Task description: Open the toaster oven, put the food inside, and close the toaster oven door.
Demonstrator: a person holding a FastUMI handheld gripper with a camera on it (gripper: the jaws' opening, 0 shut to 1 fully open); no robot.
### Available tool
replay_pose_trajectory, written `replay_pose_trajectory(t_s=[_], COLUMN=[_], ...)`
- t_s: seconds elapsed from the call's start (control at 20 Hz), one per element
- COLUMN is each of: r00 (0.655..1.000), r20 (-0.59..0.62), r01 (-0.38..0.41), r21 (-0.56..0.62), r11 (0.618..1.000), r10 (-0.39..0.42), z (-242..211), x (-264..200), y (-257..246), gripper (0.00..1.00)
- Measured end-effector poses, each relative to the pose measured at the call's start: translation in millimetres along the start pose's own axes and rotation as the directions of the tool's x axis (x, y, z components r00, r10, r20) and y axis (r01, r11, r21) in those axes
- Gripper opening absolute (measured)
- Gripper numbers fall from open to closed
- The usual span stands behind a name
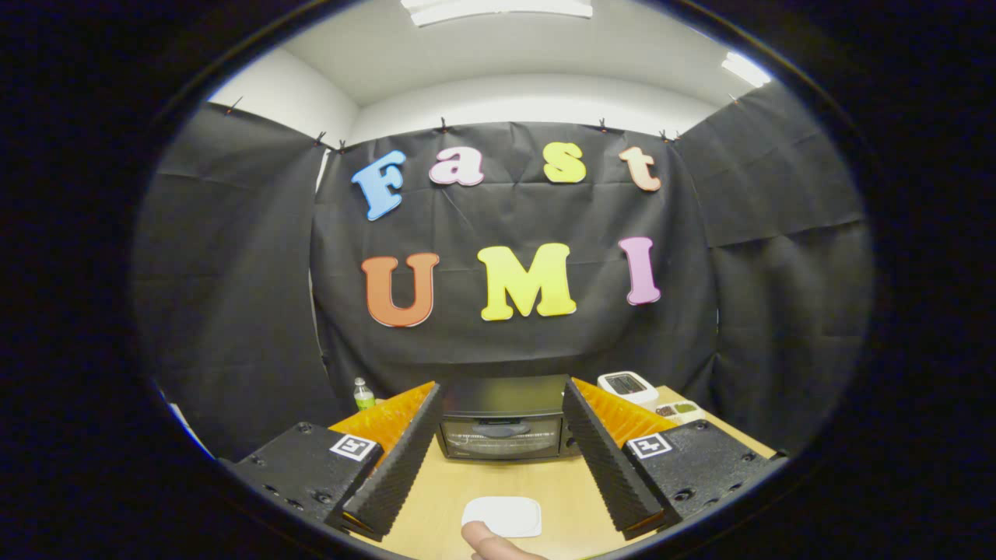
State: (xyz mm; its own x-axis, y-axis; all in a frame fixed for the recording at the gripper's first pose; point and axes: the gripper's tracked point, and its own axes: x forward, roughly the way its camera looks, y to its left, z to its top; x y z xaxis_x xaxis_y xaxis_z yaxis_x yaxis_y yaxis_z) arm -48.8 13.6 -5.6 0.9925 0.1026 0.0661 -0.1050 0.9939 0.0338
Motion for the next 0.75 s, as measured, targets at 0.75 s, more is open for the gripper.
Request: replay_pose_trajectory(t_s=[0.75], r00=[0.999], r20=[0.003], r01=[-0.033], r21=[-0.050], r11=[0.998], r10=[0.033], z=[-23], x=[-30], y=[16], gripper=[1.00])
